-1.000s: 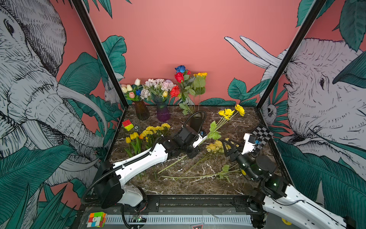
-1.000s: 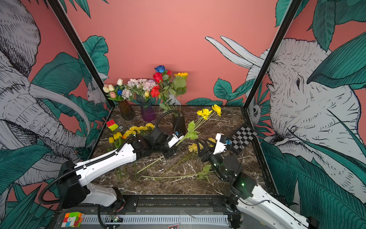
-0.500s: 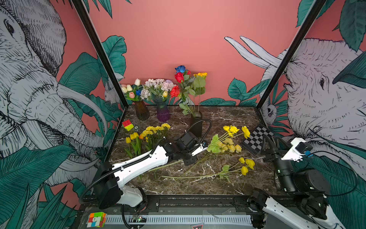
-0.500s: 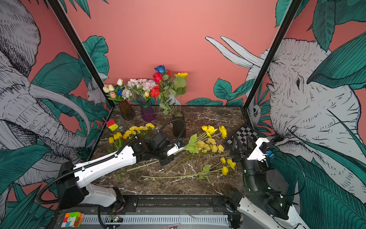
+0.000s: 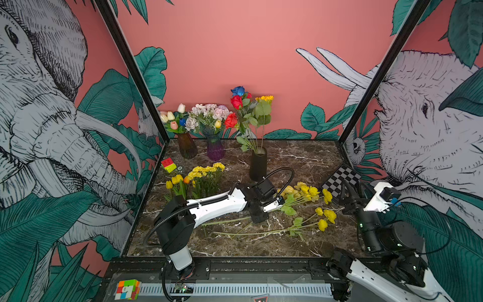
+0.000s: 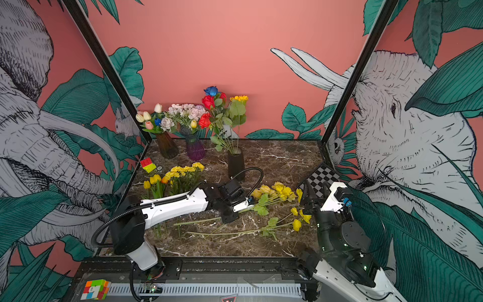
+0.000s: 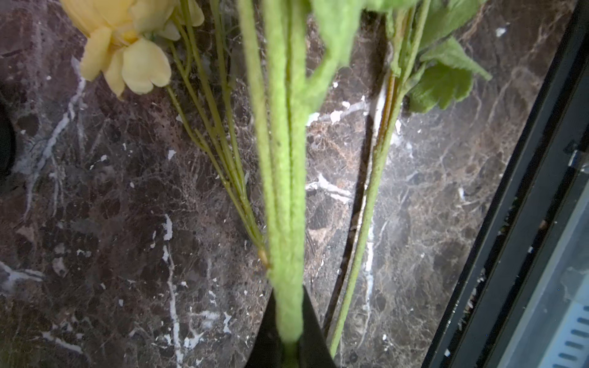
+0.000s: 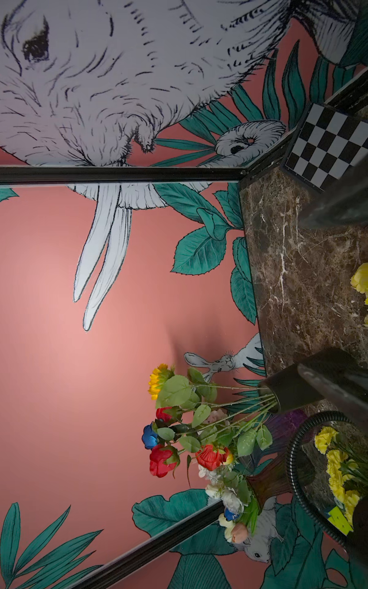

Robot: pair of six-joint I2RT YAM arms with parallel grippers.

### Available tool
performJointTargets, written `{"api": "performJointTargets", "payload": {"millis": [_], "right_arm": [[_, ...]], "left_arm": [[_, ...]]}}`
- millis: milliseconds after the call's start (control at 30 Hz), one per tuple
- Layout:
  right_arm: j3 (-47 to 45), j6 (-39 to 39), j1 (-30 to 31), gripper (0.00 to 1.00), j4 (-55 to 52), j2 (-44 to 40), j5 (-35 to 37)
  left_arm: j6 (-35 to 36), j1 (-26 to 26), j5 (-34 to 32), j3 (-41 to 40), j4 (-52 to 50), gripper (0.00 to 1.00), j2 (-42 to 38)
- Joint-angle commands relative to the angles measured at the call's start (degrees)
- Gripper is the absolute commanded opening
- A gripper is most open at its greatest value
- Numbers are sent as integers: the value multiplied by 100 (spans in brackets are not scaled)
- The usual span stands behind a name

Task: Pick out yellow flowers from the vase
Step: Place the flower at the center of the board.

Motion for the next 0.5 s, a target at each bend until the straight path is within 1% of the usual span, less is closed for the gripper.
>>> {"api": "performJointTargets", "payload": {"millis": [0,267,433,467], "right_arm": [[7,56,28,65,159,95,25],[-72,106,25,66,214,177,-7],[-117,142,21,67,245,194,-16],[-117,142,28,67,234,198,-16]], "left_arm": [[-165,-35,286,328,-275,0,231],[-509,-52,555,569,-259,0,736],[-645,-55,612,698,-338,0,973],[-677,-52,641,708,-325,1,993]]}}
